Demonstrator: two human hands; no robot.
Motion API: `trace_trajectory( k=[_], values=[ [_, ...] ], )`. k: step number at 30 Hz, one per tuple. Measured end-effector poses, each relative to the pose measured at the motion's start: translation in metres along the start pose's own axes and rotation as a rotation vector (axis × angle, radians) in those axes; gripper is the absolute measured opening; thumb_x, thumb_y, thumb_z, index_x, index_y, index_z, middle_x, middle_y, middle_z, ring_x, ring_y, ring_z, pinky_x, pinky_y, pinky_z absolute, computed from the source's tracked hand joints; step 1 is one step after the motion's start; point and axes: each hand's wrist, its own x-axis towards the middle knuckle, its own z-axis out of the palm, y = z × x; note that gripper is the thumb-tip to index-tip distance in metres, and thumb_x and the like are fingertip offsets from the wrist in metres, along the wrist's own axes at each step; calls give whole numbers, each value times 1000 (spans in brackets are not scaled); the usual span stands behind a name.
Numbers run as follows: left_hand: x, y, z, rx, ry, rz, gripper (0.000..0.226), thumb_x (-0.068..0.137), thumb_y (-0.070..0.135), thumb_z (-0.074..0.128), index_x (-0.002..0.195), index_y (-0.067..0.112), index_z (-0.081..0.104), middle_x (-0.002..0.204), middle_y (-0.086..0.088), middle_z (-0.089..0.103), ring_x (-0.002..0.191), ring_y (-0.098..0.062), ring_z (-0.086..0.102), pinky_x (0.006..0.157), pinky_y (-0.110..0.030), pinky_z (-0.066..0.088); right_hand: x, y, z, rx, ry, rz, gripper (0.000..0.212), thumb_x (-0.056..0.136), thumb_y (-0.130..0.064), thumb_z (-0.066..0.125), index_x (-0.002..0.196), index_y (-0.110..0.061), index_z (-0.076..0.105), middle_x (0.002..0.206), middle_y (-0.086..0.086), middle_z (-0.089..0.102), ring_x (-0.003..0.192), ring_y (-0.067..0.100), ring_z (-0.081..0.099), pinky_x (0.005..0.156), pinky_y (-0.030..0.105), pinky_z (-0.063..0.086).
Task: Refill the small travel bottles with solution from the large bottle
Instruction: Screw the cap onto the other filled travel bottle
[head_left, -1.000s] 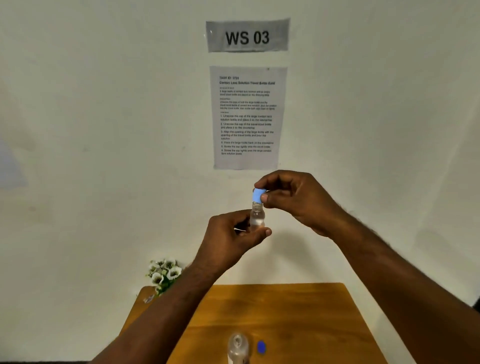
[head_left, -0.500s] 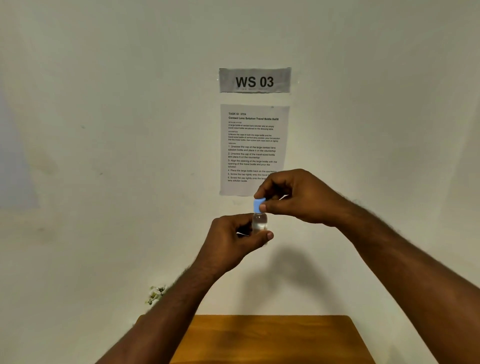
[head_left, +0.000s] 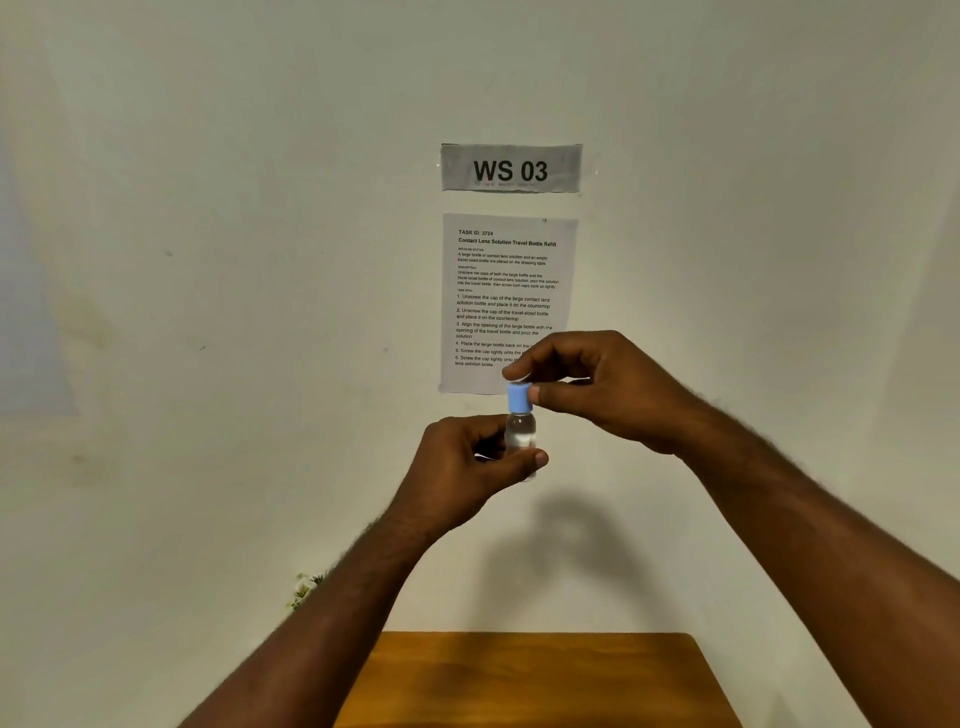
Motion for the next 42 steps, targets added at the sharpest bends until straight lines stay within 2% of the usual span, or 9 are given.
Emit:
trace_trajectory(
  k=[9, 13, 20, 25, 29, 34, 37, 40, 42],
  values=[
    [2, 5, 1, 23, -68, 26, 19, 83, 33, 85, 98, 21, 81, 85, 6, 81, 81, -15, 78, 86, -45, 63, 0, -3, 4, -91, 73, -3, 16, 80, -40, 79, 86, -28, 71, 90, -12, 75, 89, 5, 69, 80, 29, 56],
    [4, 7, 0, -32, -63, 35, 19, 82, 29, 86, 97, 40, 78, 87, 7, 82, 80, -13, 79, 86, -34, 64, 0, -2, -5, -58, 34, -2, 11, 85, -24, 77, 94, -31, 75, 98, -13, 75, 97, 5, 69, 81, 25, 58],
    [5, 8, 0, 14, -97, 26, 16, 84, 29, 85, 94, 16, 81, 83, 5, 81, 81, -15, 79, 84, -39, 64, 1, 1, 4, -108, 77, -6, 19, 80, -39, 80, 86, -27, 68, 88, -10, 72, 82, 9, 66, 73, 25, 55],
    [6, 8, -1, 0, -81, 20, 19, 84, 29, 85, 98, 17, 81, 85, 3, 82, 82, -19, 79, 87, -43, 64, 0, 0, -2, -16, 27, 1, 12, 85, -21, 78, 95, -26, 73, 98, -12, 75, 94, 9, 70, 82, 27, 57],
    [6, 8, 1, 7, -96, 25, 18, 84, 29, 85, 95, 16, 81, 83, 5, 81, 81, -16, 79, 83, -37, 65, 0, 1, 6, -55, 73, 17, 18, 78, -35, 83, 84, -25, 69, 80, -11, 71, 73, 5, 62, 69, 24, 53],
    [4, 6, 0, -8, -88, 28, 19, 84, 30, 85, 97, 15, 81, 85, 3, 82, 81, -16, 79, 86, -40, 64, -4, 2, 5, 2, 50, 11, 14, 84, -32, 76, 96, -27, 71, 99, -10, 75, 98, 8, 69, 88, 32, 55],
    [6, 6, -2, -14, -93, 24, 18, 84, 30, 85, 96, 17, 81, 84, 4, 82, 81, -16, 79, 86, -42, 64, -4, 3, 4, 29, 58, -11, 11, 83, -21, 78, 91, -25, 71, 94, -5, 76, 91, 12, 71, 82, 30, 57],
    [5, 5, -1, -5, -103, 32, 19, 84, 31, 85, 96, 17, 81, 83, 6, 81, 81, -14, 79, 83, -36, 65, -4, 4, 11, 24, 105, 4, 18, 79, -32, 83, 84, -24, 67, 81, -4, 72, 77, 11, 66, 71, 23, 53],
    [4, 5, 0, -4, -100, 38, 19, 84, 31, 85, 96, 17, 81, 83, 6, 81, 80, -14, 79, 81, -30, 64, -4, 5, 12, 20, 101, 7, 17, 81, -35, 80, 85, -25, 67, 88, -9, 74, 85, 6, 69, 77, 22, 50]
  ],
)
